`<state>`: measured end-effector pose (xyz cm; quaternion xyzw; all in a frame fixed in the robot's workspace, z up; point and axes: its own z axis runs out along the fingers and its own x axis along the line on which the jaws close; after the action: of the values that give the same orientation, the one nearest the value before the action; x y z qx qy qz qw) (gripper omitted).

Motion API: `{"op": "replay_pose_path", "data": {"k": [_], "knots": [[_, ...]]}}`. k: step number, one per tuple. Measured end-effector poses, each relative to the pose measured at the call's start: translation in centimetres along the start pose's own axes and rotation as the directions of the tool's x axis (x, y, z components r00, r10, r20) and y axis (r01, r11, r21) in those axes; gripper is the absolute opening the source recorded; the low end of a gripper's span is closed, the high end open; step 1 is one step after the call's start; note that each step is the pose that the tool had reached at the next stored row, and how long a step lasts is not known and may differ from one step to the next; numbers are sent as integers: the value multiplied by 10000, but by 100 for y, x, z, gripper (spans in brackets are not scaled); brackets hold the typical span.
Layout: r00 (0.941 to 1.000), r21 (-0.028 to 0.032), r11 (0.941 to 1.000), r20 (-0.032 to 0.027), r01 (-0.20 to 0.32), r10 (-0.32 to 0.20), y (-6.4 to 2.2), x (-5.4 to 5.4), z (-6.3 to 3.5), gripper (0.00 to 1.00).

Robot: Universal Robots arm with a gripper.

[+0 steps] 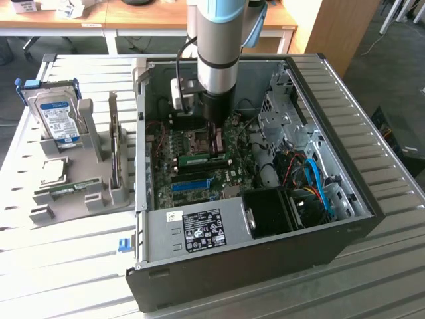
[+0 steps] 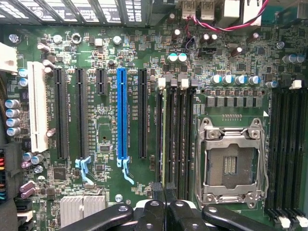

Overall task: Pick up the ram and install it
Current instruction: 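Insert the ram into the slot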

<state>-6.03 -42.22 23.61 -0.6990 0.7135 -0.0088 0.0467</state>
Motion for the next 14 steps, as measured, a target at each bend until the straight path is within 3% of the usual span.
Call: {"op": "replay_pose_path", "data": {"k": [14], "knots": [[10000, -1, 10000, -2, 0, 0, 3, 1, 22, 12]]}}
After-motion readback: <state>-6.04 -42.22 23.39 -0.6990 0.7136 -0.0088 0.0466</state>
